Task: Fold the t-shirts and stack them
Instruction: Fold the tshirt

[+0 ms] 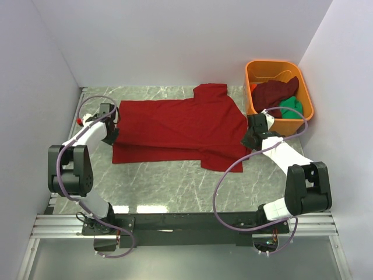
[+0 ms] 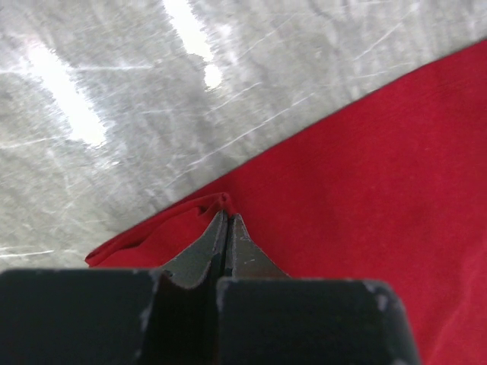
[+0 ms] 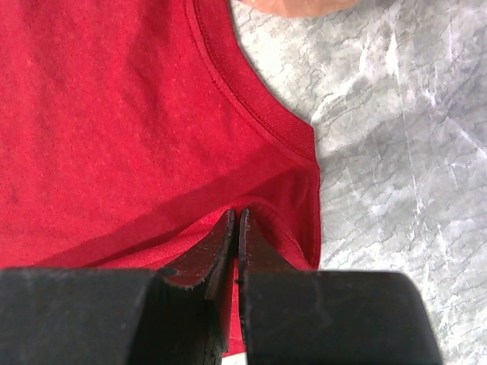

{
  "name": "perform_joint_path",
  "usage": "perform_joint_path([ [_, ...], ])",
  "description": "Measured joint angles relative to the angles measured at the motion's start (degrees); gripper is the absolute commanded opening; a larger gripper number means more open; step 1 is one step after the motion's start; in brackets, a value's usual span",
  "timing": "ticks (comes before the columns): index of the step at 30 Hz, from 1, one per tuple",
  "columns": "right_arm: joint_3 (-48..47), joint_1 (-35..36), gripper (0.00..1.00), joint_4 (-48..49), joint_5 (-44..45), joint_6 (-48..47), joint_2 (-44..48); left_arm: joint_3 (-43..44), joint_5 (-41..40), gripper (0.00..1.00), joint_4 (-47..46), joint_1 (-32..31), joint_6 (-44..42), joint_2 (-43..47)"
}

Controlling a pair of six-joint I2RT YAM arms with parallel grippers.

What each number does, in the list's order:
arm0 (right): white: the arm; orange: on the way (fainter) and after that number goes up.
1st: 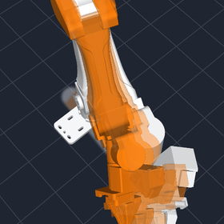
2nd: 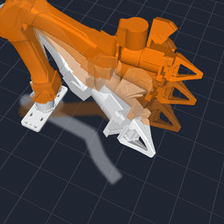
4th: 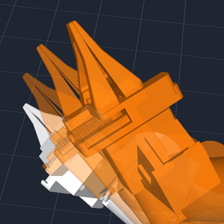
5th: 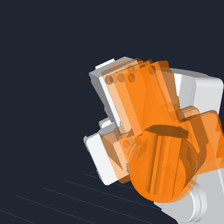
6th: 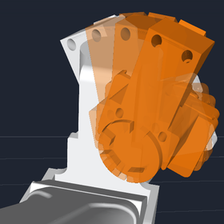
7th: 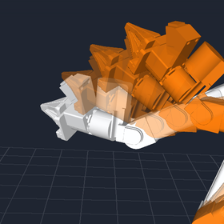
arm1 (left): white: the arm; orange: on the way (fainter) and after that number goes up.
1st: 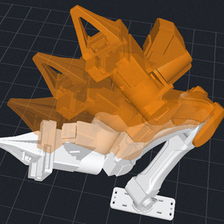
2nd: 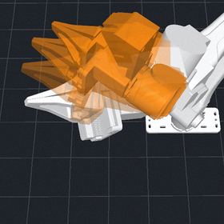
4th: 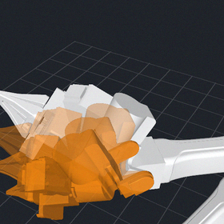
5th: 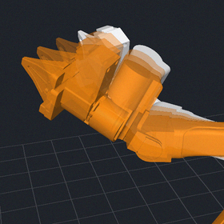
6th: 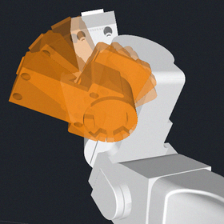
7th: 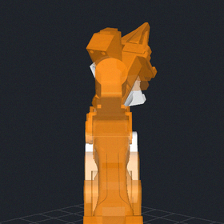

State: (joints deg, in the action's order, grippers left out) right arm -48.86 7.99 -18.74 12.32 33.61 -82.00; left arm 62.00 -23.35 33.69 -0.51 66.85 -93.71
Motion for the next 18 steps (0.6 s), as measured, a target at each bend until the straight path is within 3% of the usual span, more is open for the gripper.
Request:
perform_joint_path([
  [7, 0.1, -0.9, 0.0, 0.7, -0.5, 0.0, 0.0, 2.7, 0.0, 0.01, 0.0, -0.3, 0.0, -1.7],
  [9, 0.1, -1.1, 0.05, 0.8, -0.9, 0.0, 0.0, 2.9, 0.0, 0.01, 0.0, -0.4, 0.0, -2.4],
  [10, 0.2, -1.2, 0.09, 0.9, -1.0, 0.0, 0.0, 3.0, 0.0, 0.07, 0.0, -0.4, 0.0, -2.7],
  [12, 0.2, -1.3, 0.27, 1.1, -1.3, 0.0, 0.0, 3.0, 0.0, 0.22, 0.0, -0.5, -0.3, -3.3],
  [13, 0.2, -1.3, 0.37, 1.2, -1.6, 0.0, 0.0, 3.0, 0.0, 0.44, 0.0, -0.5, -0.4, -3.6],
  [14, 0.2, -1.4, 0.6, 1.2, -1.7, 0.0, 0.1, 3.0, 0.0, 0.53, 0.0, -0.5, -1.0, -3.7],
  [15, 0.2, -1.5, 0.67, 1.2, -1.7, 0.3, 0.2, 3.0, 0.1, 0.6, 0.0, -0.5, -1.1, -3.7],
  [16, 0.2, -1.6, 0.71, 1.0, -1.9, -0.1, 0.6, 3.0, 0.1, 0.7, -0.1, -0.5, -1.3, -3.5],
  [18, 0.2, -1.7, 0.71, 0.5, -2.0, -0.4, 2.0, 2.8, 0.1, 0.75, 0.0, -0.4, -1.8, -2.3],
])
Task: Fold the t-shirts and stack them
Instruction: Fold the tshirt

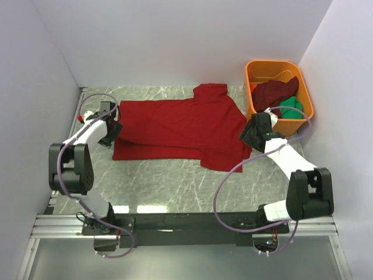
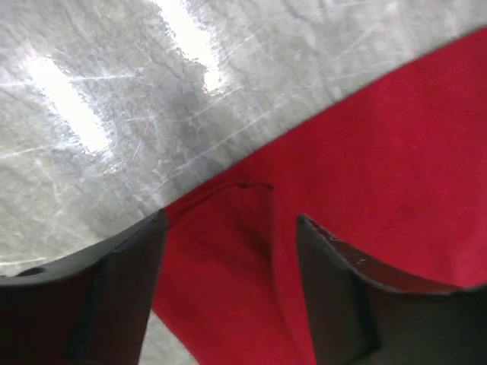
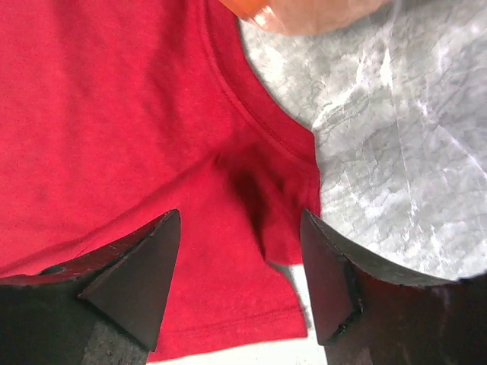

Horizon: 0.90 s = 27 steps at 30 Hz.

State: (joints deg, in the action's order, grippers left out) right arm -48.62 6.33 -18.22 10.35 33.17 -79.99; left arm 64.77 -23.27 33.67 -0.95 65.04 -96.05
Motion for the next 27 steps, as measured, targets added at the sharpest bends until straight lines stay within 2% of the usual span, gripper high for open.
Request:
perform_joint_path([
  [1, 0.0, 0.0, 0.72, -0.3, 0.0, 0.0, 1.2, -0.4, 0.0, 0.81, -0.1, 0.0, 0.1, 1.1],
  [6, 0.1, 1.9, 0.72, -2.7, 0.6, 0.0, 8.4, -7.0, 1.0, 0.81, -1.0, 0.0, 0.1, 12.8],
  [12, 5.5, 4.4, 0.7, -4.9, -1.2, 0.5, 17.0, -19.2, 3.2, 0.72, -2.1, 0.0, 0.7, 24.6],
  [18, 9.2, 6.1, 0.68, -8.6, -1.9, 2.4, 18.8, -26.6, 6.4, 0.71, -2.5, -0.6, 1.2, 27.3],
  [22, 9.6, 6.7, 0.63, -10.4, -2.2, 4.6, 16.8, -27.2, 7.1, 0.71, -3.8, -0.9, 1.4, 27.3],
  [27, 11.5, 7.3, 0.62, -10.8, -2.9, 6.9, 13.0, -27.2, 8.5, 0.71, -7.4, -0.9, 1.4, 26.2],
])
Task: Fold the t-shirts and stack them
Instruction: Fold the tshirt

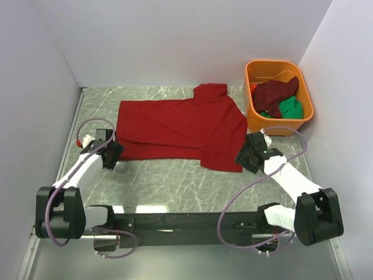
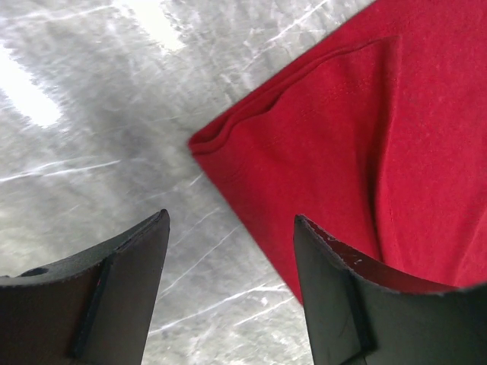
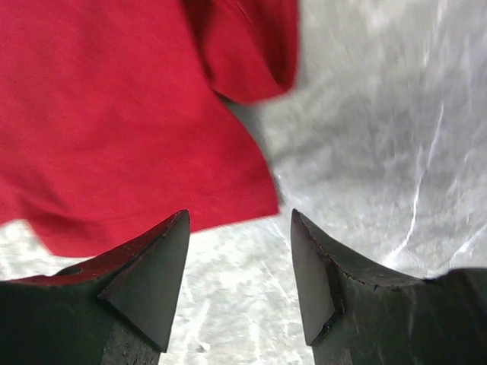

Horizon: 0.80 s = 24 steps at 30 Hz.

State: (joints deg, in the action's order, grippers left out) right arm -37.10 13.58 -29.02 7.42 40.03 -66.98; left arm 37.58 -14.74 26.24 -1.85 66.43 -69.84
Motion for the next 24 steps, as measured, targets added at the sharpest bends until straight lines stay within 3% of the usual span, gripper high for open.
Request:
perform_joint_path([
  [8, 2.8, 0.1, 0.62, -0.6, -1.2, 1.5, -3.4, -0.5, 1.8, 0.68, -3.7, 0.0, 0.3, -4.9],
  [18, 2.8, 0.2, 0.52, 1.9, -0.9, 1.0, -6.7, -1.2, -1.4, 0.44, -4.8, 0.0, 2.0, -5.1],
  [23, 2.6, 0.2, 0.32, 3.3, 0.2, 0.6, -7.6, -2.2, -3.8, 0.34, -6.1, 0.0, 2.2, -5.1],
  [24, 2.6, 0.2, 0.23, 3.7, 0.3, 0.5, -7.9, -2.5, -4.1, 0.28, -6.4, 0.0, 2.2, -5.1],
])
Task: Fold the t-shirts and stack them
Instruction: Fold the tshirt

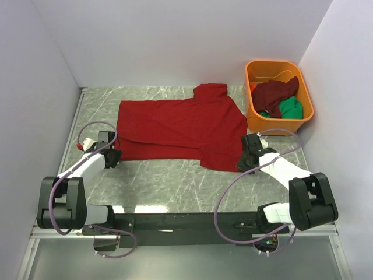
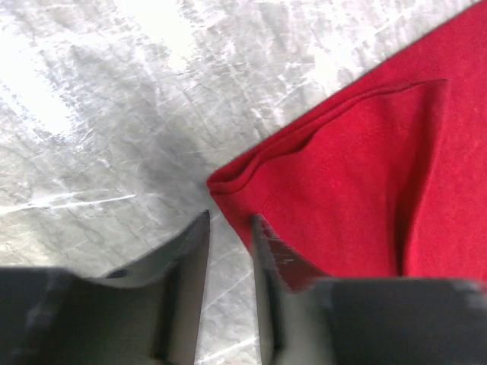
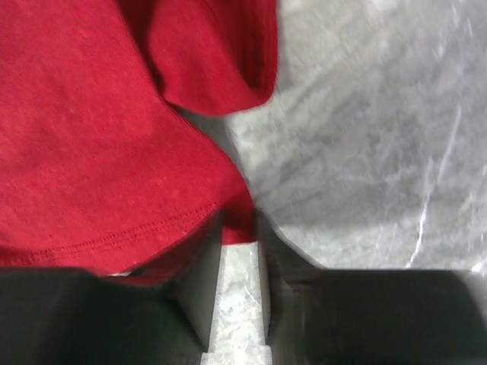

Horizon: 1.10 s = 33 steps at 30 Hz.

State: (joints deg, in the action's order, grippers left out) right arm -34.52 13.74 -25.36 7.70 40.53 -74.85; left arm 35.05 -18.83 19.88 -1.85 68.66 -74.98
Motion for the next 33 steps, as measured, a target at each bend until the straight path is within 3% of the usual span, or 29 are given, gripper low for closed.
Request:
perform_joint_path([
  [3, -0.7, 0.0, 0.02, 1.0, 0.2, -0.2, -1.3, -0.7, -0.4, 0.17, -1.0, 0.0, -0.1, -0.7],
  [7, -2.0, 0.2, 0.0, 1.4, -0.2, -0.4, -2.5, -1.1, -0.4, 0.01, -2.3, 0.0, 0.0, -1.8],
  [12, -7.6, 0.4, 0.0, -1.9, -1.5, -0.9, -2.5, -1.1, -0.4, 0.01, -3.0, 0.0, 0.0, -1.8],
  [17, -19.5, 0.5, 0.0, -3.5, -2.6, -1.2, -4.3, -1.1, -0.4, 0.01, -3.1, 0.0, -0.1, -1.8],
  [25, -38.1, 0.5, 0.0, -2.3, -2.4, -1.2, -19.8, -1.1, -0.3, 0.01, -3.0, 0.0, -0.1, -1.8],
  [33, -46.1, -1.0, 0.0, 0.1, -2.0, -0.9, -31.2, -1.1, -0.3, 0.01, -3.0, 0.0, -0.1, -1.8],
])
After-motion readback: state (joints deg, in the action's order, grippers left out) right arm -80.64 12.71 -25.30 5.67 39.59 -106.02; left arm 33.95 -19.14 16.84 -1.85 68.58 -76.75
